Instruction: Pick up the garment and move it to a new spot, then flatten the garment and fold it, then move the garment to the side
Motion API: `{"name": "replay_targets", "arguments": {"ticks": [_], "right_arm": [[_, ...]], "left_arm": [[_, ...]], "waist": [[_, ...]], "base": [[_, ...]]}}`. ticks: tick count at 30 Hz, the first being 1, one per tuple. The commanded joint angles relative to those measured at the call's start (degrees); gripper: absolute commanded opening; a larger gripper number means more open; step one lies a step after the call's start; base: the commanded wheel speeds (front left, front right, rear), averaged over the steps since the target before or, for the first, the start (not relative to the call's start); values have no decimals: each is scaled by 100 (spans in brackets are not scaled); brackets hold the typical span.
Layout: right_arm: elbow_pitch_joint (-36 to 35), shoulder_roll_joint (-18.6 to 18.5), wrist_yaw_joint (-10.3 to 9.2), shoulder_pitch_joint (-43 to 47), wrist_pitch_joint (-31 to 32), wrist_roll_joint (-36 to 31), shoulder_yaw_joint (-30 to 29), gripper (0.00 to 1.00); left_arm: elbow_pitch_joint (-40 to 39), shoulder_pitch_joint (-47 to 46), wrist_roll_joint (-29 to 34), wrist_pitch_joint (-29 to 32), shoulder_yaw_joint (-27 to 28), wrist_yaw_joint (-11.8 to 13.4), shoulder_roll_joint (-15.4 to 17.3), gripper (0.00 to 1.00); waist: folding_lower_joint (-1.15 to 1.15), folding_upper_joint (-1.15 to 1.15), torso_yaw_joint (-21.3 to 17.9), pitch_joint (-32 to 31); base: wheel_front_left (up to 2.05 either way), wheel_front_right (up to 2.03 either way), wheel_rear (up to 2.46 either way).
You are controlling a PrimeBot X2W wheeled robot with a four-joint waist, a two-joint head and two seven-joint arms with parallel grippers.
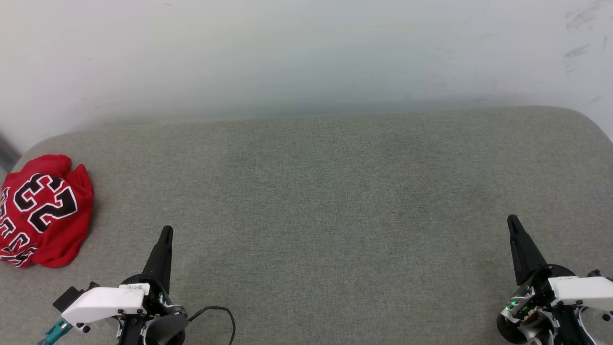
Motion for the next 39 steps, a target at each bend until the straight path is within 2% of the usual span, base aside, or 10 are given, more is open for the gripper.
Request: {"name": "replay_targets", "arguments": {"ticks": [1,6,7,11,24,32,39], "right_arm": [[0,18,-2,-60,2,-25,4,0],[0,18,-2,-60,2,-24,4,0],[0,0,0,0,0,0,0,100],[165,4,-2,157,-13,-4,15,100],[-22,5,-1,316,-362,-329,191,100],[-95,6,-1,367,-568,-997,176,100],[-326,6,0,375,-735,-2028,140,100]], "left_arm": [[4,-45,8,8,6,0,-6,0],[4,-45,8,8,9,0,-6,0],[0,0,0,0,0,0,0,100],[158,159,5,-14,-17,1,-21,100],[-90,298,179,-362,-124,1,-17,100],[-194,370,585,-567,-9,1,-14,100],[-300,410,1180,-734,228,1,-12,100]], "waist": [[0,0,0,0],[0,0,0,0],[0,0,0,0],[0,0,0,1],[0,0,-1,8],[0,0,2,10],[0,0,6,17]], "base": [[0,0,0],[0,0,0],[0,0,0],[0,0,0],[0,0,0],[0,0,0],[0,0,0]]}}
